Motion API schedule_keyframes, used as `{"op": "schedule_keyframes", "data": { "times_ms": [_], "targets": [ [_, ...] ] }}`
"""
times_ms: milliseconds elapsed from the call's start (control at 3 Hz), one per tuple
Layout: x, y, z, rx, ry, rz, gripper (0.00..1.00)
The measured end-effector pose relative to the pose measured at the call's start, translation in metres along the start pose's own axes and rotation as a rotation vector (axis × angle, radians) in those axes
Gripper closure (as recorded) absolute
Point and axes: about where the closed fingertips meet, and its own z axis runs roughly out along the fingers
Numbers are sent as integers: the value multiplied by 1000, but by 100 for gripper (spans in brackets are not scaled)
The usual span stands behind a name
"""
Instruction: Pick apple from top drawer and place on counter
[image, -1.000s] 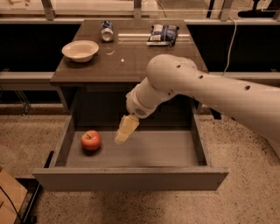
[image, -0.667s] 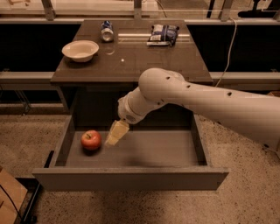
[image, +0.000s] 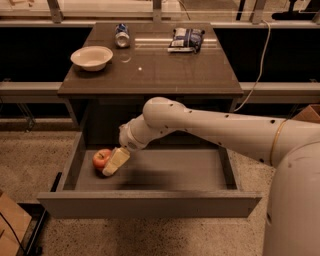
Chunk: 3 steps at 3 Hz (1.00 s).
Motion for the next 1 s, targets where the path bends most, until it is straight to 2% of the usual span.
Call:
{"op": "schedule_keyframes", "data": {
  "times_ms": [333, 667, 1000],
  "targets": [
    [1, 7, 38, -63, -33, 22, 0],
    [-1, 17, 65, -121, -51, 26, 19],
    [-3, 22, 69, -133, -61, 30, 42]
  ]
}}
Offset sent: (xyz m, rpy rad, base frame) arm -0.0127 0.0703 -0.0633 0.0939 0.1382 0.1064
